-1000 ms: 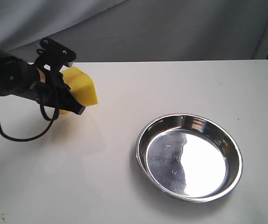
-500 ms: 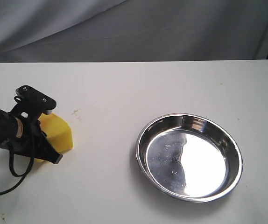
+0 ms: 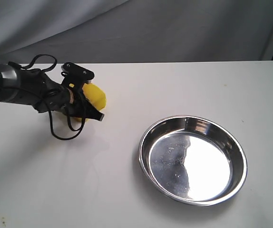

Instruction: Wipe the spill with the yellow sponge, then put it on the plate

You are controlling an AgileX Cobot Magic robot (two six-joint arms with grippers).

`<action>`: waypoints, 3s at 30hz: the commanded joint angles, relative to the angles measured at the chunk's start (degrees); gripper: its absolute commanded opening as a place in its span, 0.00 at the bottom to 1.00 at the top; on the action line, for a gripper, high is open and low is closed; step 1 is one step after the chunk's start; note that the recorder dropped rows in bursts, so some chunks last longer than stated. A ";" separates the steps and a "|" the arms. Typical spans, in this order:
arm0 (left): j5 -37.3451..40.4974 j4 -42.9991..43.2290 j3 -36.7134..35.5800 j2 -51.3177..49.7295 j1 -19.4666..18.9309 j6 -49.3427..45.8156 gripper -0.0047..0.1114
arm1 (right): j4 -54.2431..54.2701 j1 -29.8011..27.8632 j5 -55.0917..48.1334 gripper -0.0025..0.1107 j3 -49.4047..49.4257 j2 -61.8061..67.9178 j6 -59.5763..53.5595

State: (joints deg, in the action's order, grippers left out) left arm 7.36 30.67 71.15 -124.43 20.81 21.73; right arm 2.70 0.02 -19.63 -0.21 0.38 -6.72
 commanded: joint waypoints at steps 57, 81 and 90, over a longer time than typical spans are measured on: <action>40.88 2.73 -19.85 18.94 -1.53 -16.37 0.04 | 0.23 0.07 0.05 0.02 0.21 -0.38 -0.19; 19.99 -23.18 -16.64 11.80 -1.24 -43.29 0.04 | 0.23 0.07 0.05 0.02 0.21 -0.38 -0.19; 20.94 -22.80 -1.12 2.11 -1.24 -43.29 0.04 | 0.23 0.07 0.05 0.02 0.21 -0.38 -0.19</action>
State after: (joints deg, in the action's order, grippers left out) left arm 36.85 9.07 65.71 -116.58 19.26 -21.12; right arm 2.70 0.02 -19.63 -0.21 0.38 -6.72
